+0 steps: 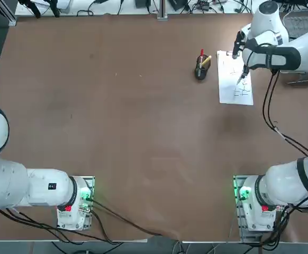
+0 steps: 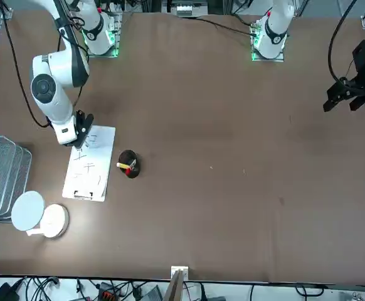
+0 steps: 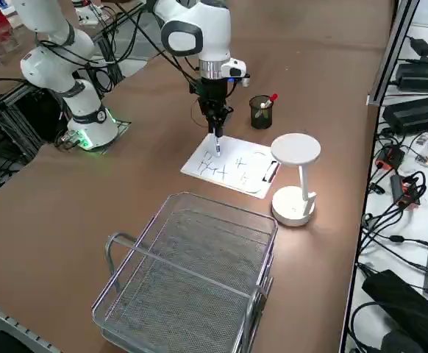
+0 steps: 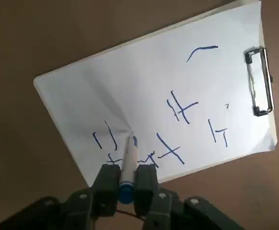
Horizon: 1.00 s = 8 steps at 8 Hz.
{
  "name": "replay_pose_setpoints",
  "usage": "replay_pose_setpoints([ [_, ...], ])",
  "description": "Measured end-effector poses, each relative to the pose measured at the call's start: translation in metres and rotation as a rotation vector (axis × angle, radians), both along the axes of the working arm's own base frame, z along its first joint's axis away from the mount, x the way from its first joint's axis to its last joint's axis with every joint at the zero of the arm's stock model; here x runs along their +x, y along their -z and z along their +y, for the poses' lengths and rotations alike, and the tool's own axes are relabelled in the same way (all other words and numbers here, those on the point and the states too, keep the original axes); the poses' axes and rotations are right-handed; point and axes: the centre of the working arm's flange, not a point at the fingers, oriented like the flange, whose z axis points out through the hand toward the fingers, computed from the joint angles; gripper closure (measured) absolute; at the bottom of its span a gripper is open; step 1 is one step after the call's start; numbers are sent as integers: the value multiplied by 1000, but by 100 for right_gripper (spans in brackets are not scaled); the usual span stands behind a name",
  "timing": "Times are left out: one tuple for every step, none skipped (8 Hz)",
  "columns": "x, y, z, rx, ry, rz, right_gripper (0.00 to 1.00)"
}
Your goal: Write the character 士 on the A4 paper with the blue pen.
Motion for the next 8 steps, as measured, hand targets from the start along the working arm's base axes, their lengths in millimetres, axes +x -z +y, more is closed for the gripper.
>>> replay_pose_setpoints([
  [-2,3,0,2,-3,1,80],
  [-4,5,0,2,-4,3,80],
  [-4,5,0,2,-5,3,80],
  [-5,4,0,2,-5,2,80],
  [-6,5,0,1,-5,4,80],
  [-7,6,0,1,-5,7,80],
  [-8,6,0,0,-5,7,80],
  [-8,6,0,0,-6,7,80],
])
